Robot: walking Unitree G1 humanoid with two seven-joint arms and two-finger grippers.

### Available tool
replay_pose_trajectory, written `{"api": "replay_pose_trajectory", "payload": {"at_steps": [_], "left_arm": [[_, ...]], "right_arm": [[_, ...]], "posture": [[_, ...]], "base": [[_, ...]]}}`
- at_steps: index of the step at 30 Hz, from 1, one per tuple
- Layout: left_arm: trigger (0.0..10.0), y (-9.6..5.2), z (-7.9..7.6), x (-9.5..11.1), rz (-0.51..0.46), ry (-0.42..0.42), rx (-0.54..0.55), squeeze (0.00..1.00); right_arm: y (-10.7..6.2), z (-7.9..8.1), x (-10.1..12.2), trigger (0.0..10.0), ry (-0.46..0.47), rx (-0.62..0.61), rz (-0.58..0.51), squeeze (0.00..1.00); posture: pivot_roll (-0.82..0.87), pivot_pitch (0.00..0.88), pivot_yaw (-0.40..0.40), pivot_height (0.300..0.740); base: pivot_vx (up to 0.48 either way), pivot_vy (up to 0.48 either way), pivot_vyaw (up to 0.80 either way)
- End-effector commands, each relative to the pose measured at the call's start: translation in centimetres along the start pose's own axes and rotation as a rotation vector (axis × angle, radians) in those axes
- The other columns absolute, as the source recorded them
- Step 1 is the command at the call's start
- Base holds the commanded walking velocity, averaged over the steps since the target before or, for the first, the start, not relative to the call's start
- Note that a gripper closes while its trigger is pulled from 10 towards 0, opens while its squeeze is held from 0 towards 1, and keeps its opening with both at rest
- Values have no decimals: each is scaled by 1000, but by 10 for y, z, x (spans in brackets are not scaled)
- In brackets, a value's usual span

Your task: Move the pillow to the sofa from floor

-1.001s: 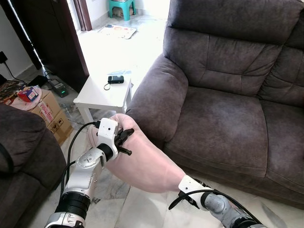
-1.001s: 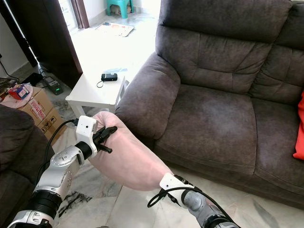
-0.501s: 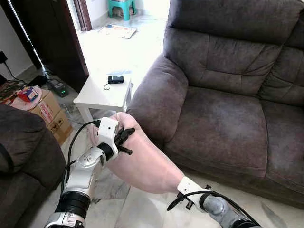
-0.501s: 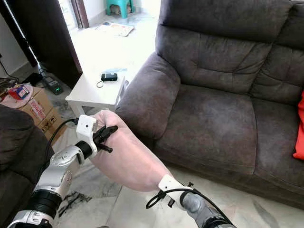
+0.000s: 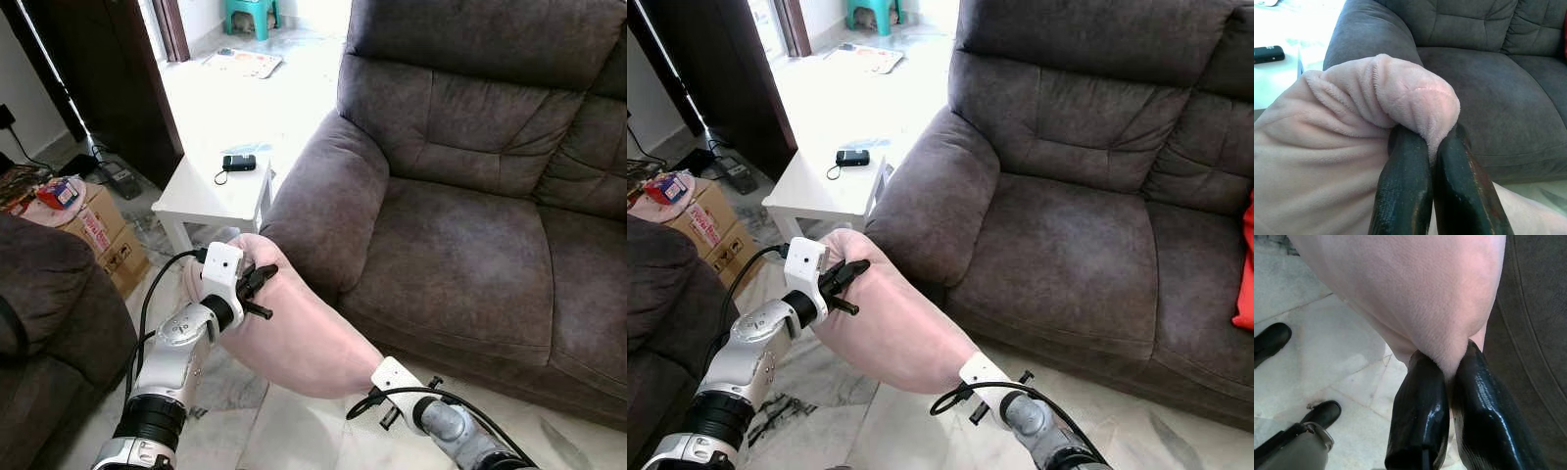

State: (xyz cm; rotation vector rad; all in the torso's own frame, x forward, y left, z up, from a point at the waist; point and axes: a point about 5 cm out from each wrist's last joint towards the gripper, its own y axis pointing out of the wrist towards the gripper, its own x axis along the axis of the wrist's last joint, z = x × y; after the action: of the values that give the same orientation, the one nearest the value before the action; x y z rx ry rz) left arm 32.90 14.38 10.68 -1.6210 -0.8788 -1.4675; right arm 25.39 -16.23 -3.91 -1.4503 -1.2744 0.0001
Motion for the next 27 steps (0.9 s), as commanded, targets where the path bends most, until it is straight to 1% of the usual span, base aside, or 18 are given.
{"api": "replay_pose_trajectory", "payload": {"at_steps": [1, 3, 6, 7, 8, 9, 10, 12, 15, 16, 17, 18, 20, 21, 23, 24, 27], "left_arm": [[10000, 1, -1, 21, -103, 15, -10, 0], [10000, 1, 0, 15, -73, 31, 5, 0], [10000, -1, 4, 4, -9, 94, 40, 0], [10000, -3, 6, -4, 22, 106, 62, 0], [10000, -3, 6, -4, 22, 106, 62, 0], [10000, -5, 7, -8, 34, 109, 74, 0], [10000, -7, 8, -13, 51, 116, 91, 0], [10000, -10, 9, -19, 67, 126, 117, 0], [10000, -11, 8, -24, 69, 117, 145, 0], [10000, -11, 5, -25, 65, 121, 148, 0], [10000, -11, 5, -25, 65, 121, 148, 0], [10000, -10, 2, -26, 57, 124, 149, 0], [10000, -10, 1, -27, 52, 125, 152, 0], [10000, -9, -1, -27, 37, 130, 171, 0], [10000, -10, -1, -27, 26, 145, 194, 0], [10000, -12, 0, -26, 4, 147, 229, 0], [10000, -17, 4, -25, -34, 136, 283, 0]], "right_arm": [[0, 2, -1, 0, 24, 8, -4, 0], [0, -1, 1, 0, 57, 2, -22, 0], [-1, -5, 4, 0, 104, -16, -46, 0], [-1, -11, 7, 0, 163, -50, -72, 0], [-1, -11, 7, 0, 163, -50, -72, 0], [-2, -16, 9, 3529, 197, -76, -98, 0], [-3, -23, 13, 10000, 256, -116, -143, 0], [-6, -35, 20, 10000, 338, -166, -217, 0], [-12, -46, 32, 10000, 397, -210, -327, 0], [-16, -51, 41, 10000, 443, -234, -407, 0], [-16, -51, 41, 10000, 443, -234, -407, 0], [-20, -52, 47, 10000, 463, -247, -461, 0], [-22, -52, 50, 10000, 462, -252, -481, 0], [-26, -50, 56, 10000, 460, -265, -516, 0], [-30, -49, 58, 10000, 466, -275, -538, 0], [-33, -48, 58, 10000, 483, -288, -562, 0], [-38, -46, 58, 10000, 529, -310, -600, 0]], "posture": [[95, 54, -29, 740], [94, 51, -29, 740], [94, 49, -29, 740], [91, 46, -29, 740], [91, 46, -29, 740], [87, 45, -28, 740], [81, 41, -27, 740], [77, 39, -26, 740], [68, 34, -26, 740], [64, 31, -27, 740], [64, 31, -27, 740], [62, 26, -29, 740], [62, 26, -29, 740], [60, 20, -30, 740], [57, 10, -29, 740], [56, 8, -28, 740], [55, 2, -28, 740]], "base": [[0, 0, 0], [0, 0, 0], [0, 0, 0], [0, 0, 0], [0, 0, 0], [0, 0, 0], [0, 0, 0], [0, 0, 0], [0, 0, 0], [0, 0, 0], [0, 0, 0], [0, 0, 0], [0, 0, 0], [0, 0, 0], [0, 0, 0], [0, 0, 0], [0, 0, 0]]}}
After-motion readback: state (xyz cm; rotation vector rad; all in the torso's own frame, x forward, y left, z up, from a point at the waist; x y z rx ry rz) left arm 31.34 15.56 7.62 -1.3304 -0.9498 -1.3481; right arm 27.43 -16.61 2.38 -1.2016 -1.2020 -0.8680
